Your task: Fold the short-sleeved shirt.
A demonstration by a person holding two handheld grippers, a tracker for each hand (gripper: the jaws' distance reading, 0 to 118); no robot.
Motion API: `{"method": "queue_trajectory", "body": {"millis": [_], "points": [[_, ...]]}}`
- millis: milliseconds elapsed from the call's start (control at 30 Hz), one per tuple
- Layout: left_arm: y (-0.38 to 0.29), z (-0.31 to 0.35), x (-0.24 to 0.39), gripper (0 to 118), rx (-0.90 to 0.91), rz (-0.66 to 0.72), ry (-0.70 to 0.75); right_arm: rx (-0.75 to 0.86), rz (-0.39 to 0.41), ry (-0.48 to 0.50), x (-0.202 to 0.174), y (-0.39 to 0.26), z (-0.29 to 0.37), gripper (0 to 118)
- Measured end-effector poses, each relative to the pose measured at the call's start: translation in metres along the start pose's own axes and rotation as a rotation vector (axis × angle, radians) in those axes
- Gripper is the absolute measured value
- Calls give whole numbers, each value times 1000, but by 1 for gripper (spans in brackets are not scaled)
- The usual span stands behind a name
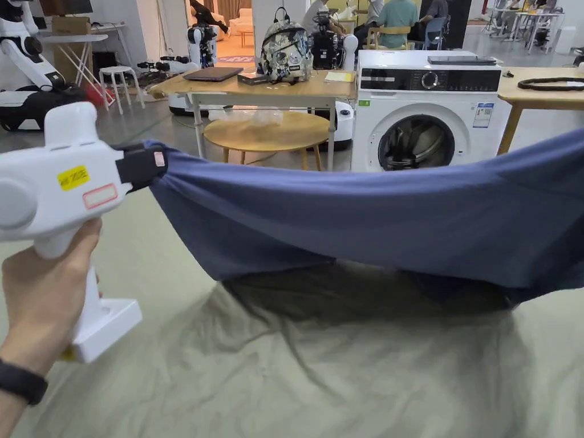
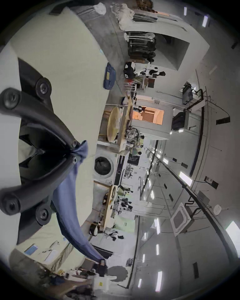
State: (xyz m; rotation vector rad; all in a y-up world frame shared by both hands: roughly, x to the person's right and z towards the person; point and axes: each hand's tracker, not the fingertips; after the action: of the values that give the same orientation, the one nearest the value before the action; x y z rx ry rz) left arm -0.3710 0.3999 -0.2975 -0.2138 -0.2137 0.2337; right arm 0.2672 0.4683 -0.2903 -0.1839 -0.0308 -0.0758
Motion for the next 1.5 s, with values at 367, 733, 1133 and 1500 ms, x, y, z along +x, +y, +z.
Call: {"method": "queue_trajectory", "body": {"millis": [367,733,1133,1500], "points": [[-173,151,-4,0,-118,209,29,-172,-202,-81,33,-215,166,0],[-268,164,-10,0,-341,340,131,-387,-260,-82,32,-313,182,0],[-250,170,-5,56,-353,115,294,-411,-135,-108,38,-308,173,75],[-160,190,74,56,21,-107,115,-192,-8,53,-15,-235,172,75]]}}
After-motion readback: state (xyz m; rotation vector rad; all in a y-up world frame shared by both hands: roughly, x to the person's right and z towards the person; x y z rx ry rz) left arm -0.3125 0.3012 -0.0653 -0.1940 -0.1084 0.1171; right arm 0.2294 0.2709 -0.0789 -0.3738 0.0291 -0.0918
